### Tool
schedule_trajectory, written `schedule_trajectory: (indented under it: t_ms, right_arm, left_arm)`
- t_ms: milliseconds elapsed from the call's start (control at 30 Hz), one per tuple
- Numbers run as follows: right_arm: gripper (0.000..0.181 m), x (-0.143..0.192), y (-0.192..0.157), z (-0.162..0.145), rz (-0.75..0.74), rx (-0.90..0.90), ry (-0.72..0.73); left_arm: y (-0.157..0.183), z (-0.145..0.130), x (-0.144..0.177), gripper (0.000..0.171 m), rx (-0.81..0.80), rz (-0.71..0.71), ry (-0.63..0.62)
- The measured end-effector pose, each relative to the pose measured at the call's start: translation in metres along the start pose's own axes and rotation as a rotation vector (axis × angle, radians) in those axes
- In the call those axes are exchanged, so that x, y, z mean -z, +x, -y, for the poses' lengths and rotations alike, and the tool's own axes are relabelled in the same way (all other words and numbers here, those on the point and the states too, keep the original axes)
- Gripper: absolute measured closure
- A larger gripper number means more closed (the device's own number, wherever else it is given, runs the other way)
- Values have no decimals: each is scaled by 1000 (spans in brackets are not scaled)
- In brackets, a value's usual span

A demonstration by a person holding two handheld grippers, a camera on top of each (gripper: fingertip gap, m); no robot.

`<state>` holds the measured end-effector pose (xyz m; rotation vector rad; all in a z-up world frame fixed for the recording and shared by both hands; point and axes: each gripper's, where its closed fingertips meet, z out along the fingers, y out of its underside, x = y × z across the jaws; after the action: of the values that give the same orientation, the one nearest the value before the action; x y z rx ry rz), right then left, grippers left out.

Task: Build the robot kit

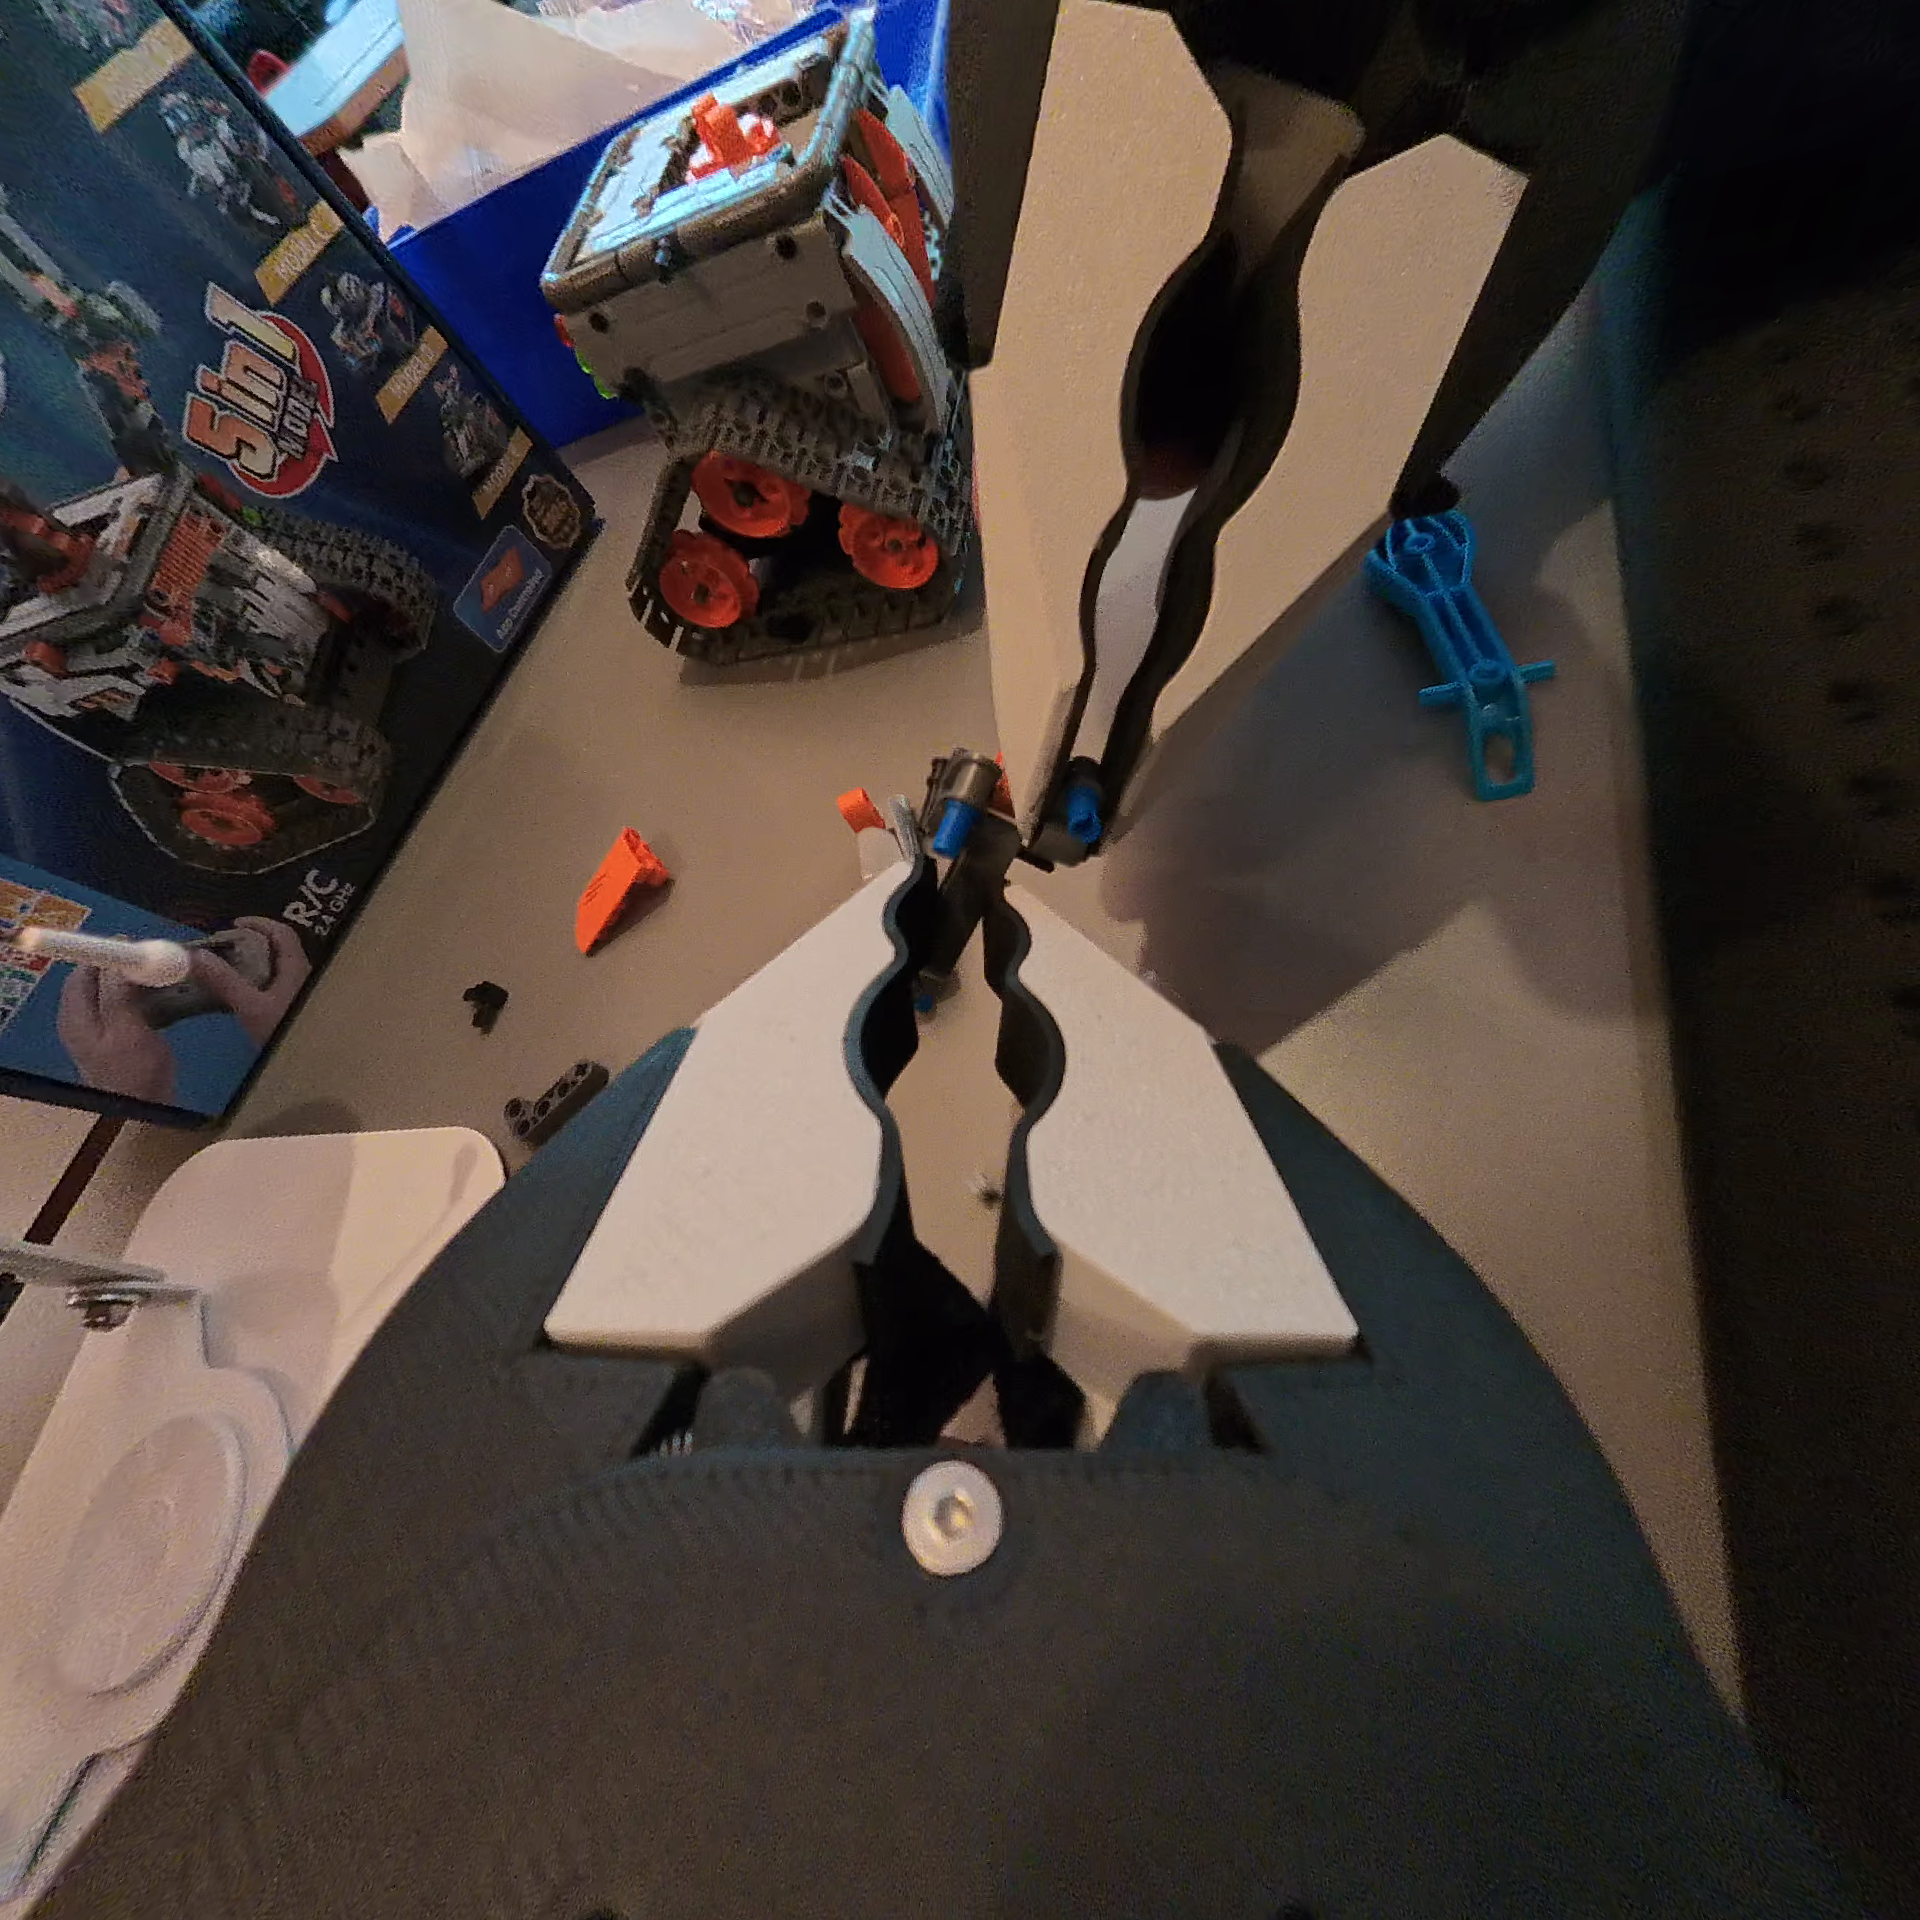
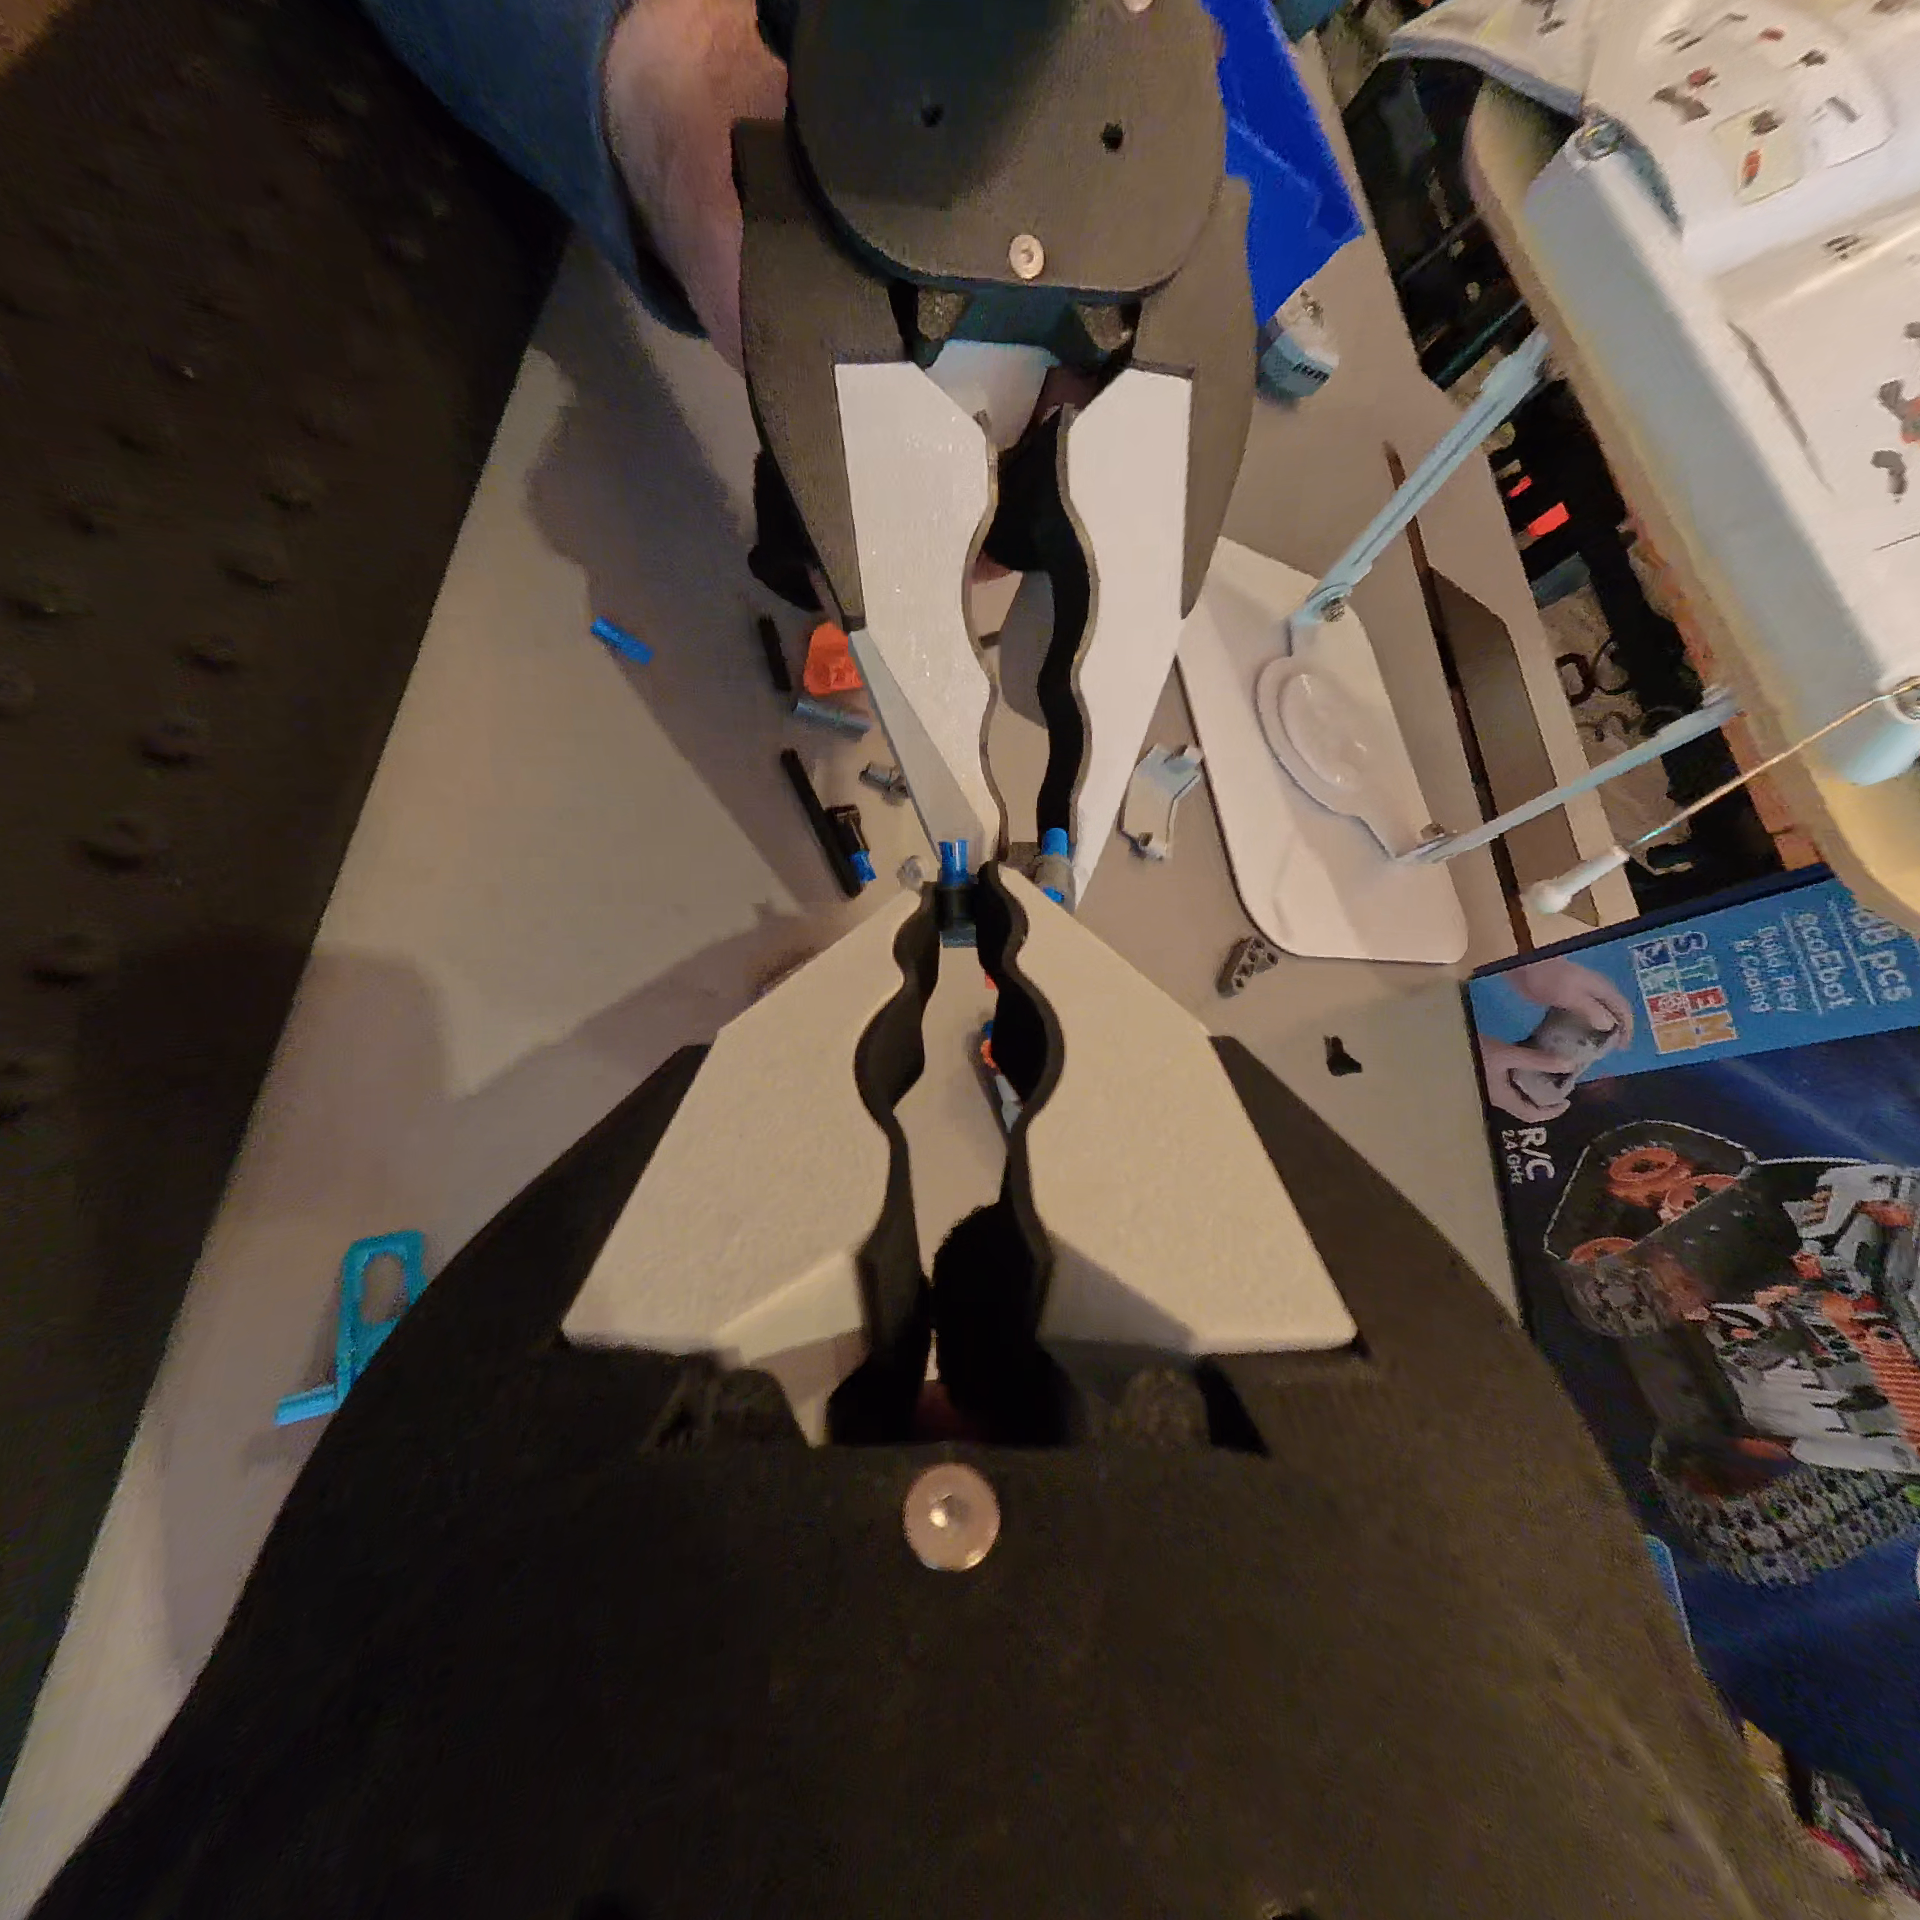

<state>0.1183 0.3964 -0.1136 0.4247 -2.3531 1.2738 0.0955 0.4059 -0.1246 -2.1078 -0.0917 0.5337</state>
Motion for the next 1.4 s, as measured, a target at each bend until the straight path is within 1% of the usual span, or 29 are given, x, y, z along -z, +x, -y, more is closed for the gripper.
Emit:
schedule_trajectory:
  t_ms: [100, 133, 167, 200, 233, 267, 300, 333, 367, 400, 433, 500, 533, 567, 600, 667, 733, 833, 900, 1033, 1267, 1400]
  right_arm:
    - [177, -6, -5, -4, -6, 0, -11]
    - [177, -8, -27, -3, 114, 19, -5]
    - [177, -21, -52, -6, 192, 21, -19]
    - [176, -37, -80, -19, 247, 101, -97]
    - [177, -42, -80, -14, 219, 143, -80]
    - [177, -37, -65, -11, 200, 72, -64]
    - [177, -29, -52, -7, 191, 23, -30]
    - [177, -26, -46, -7, 179, 19, -23]
    - [177, -24, -41, -4, 149, 15, -5]
    - [177, -19, -31, 3, 107, -22, 36]
    - [177, -13, -20, 9, 81, -60, 70]
    - [177, -1, -1, 8, 17, -87, 88]
    - [177, 4, 4, 11, 12, -123, 129]
    - [177, 7, 5, 14, 25, -155, 157]
    - [177, 6, 7, 10, 17, -151, 140]
    - [177, 4, 8, 2, 25, -163, 115]
    - [177, 5, 6, 1, 43, -163, 121]
    - [177, 4, 2, 4, 63, -148, 130]
    - [177, 4, 0, 3, 67, -118, 116]
    - [177, 6, -2, 8, 93, -108, 141]
    - [176, 8, -7, 7, 135, -97, 145]
    - [176, 12, -15, 10, 191, -100, 170]
  left_arm:
    - [0, -4, -3, 165, 41, -4, -1]
    - [-16, 6, 2, 166, 90, 75, 66]
    - [-37, 20, 15, 165, 201, 96, 141]
    - [-53, 30, 29, 166, 271, 112, 217]
    - [-52, 19, 28, 166, 204, 140, 154]
    - [-38, 8, 22, 165, 172, 112, 110]
    - [-27, 13, 22, 165, 196, 56, 142]
    - [-31, 20, 26, 166, 189, 69, 162]
    - [-39, 21, 29, 166, 200, 76, 161]
    - [-39, 18, 26, 166, 220, 51, 151]
    - [-34, 12, 20, 166, 208, 32, 119]
    - [-23, -2, 9, 166, 152, 9, 20]
    - [-19, -4, 7, 166, 147, -5, 11]
    - [-16, -5, 5, 166, 148, -17, -4]
    - [-17, -7, 4, 166, 145, -13, -12]
    - [-15, -4, 4, 166, 161, -32, 4]
    - [-13, -3, 3, 166, 163, -43, 4]
    - [-6, 1, 2, 166, 208, -102, 26]
    - [-3, 2, 2, 166, 173, -112, 24]
    - [8, 2, 0, 166, 106, -137, 2]
    - [14, 2, 2, 166, 50, -158, -5]
    - [21, 3, 5, 166, -48, -177, 7]
